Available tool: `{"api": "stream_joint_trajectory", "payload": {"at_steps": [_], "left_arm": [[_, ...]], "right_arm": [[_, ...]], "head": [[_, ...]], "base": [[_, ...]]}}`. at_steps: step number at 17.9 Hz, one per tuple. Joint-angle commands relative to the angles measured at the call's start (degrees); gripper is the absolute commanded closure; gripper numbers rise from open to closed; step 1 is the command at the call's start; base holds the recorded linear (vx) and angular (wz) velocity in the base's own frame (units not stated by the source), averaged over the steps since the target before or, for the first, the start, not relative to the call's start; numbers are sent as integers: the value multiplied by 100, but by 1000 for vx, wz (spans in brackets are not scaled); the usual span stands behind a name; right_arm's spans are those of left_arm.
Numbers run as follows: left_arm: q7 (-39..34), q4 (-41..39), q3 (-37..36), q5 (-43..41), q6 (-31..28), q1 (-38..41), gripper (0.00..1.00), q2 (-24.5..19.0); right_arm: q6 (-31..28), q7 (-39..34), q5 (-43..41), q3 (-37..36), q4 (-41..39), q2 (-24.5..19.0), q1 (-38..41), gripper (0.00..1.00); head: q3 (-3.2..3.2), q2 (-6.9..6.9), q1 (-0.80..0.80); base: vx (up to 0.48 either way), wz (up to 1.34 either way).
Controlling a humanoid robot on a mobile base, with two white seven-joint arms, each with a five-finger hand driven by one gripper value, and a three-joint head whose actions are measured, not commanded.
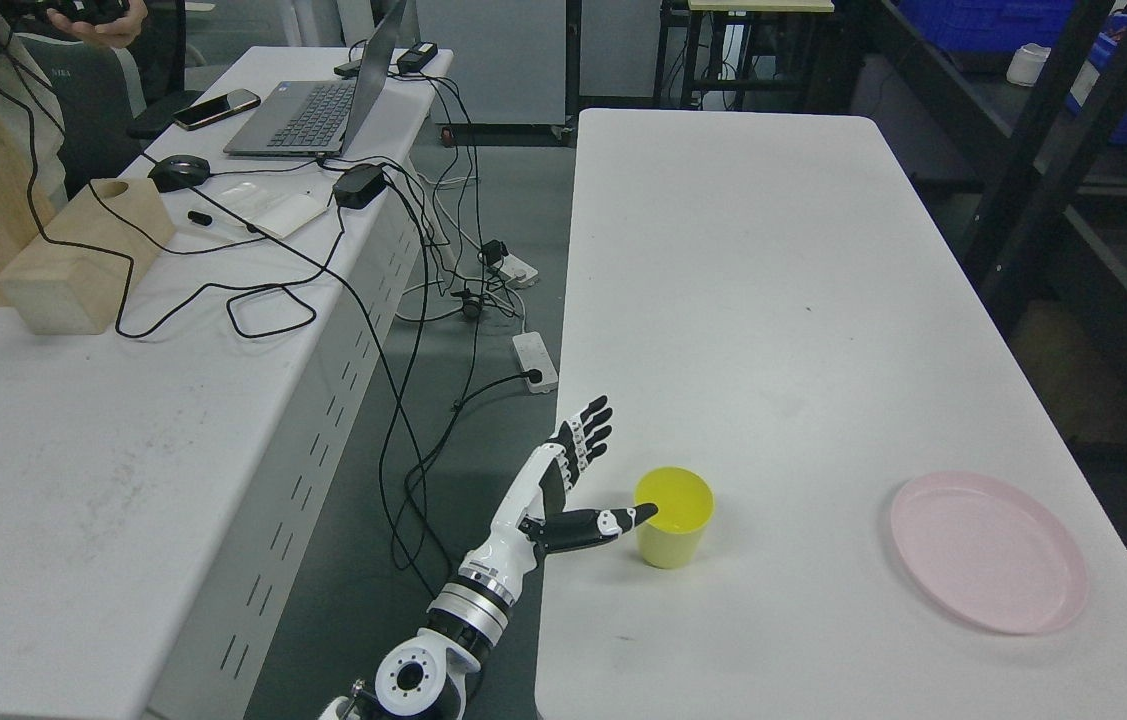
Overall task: Place yellow IKEA cup on middle right shelf
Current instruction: 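Reach the open left hand around the yellow cup's side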
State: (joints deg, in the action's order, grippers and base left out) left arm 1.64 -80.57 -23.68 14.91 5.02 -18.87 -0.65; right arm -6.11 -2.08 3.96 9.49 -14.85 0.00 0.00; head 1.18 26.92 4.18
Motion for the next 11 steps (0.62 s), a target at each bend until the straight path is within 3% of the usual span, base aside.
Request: {"api": "stream_joint_trajectory", "payload": {"at_steps": [1, 6, 11], "left_arm": [[-6, 59, -278, 179, -80, -20, 3, -35], [-6, 129, 144, 389, -598, -55, 3, -35], [-6, 376, 338, 408, -625, -266, 3, -35]], "right_arm": [[4, 6, 0, 0, 0, 100, 35, 1], [4, -3, 0, 0, 0, 100, 35, 1], [4, 6, 0, 0, 0, 100, 35, 1]], "head": [[0, 0, 0], [0, 0, 0], [0, 0, 0]], "base": [[0, 0], [0, 0], [0, 0]]}}
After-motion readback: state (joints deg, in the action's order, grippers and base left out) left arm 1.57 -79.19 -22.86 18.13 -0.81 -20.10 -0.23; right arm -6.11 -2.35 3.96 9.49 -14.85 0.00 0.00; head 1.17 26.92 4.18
